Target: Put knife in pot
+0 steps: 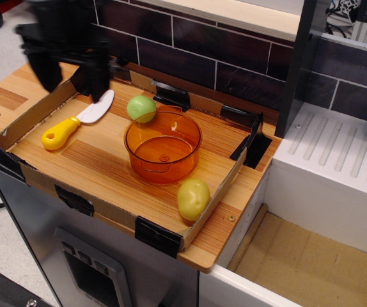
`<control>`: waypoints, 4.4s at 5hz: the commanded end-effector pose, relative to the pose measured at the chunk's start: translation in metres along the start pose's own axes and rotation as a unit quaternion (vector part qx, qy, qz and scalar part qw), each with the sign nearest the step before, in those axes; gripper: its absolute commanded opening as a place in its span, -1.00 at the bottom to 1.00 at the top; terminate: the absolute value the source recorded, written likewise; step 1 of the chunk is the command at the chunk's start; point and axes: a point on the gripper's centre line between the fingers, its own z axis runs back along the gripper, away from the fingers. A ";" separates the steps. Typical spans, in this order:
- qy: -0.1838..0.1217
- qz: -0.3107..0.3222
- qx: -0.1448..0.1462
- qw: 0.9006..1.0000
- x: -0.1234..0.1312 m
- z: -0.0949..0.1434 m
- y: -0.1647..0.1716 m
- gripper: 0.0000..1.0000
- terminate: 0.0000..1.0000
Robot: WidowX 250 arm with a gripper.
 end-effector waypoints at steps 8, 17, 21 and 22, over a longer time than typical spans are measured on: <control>0.035 -0.044 0.117 0.992 0.013 -0.091 0.046 1.00 -1.00; -0.002 0.176 0.075 0.981 0.039 0.010 -0.011 -1.00 -1.00; -0.031 0.162 0.067 0.984 0.044 -0.020 -0.076 -1.00 -1.00; -0.031 0.158 0.076 0.984 0.041 -0.032 -0.078 -1.00 -1.00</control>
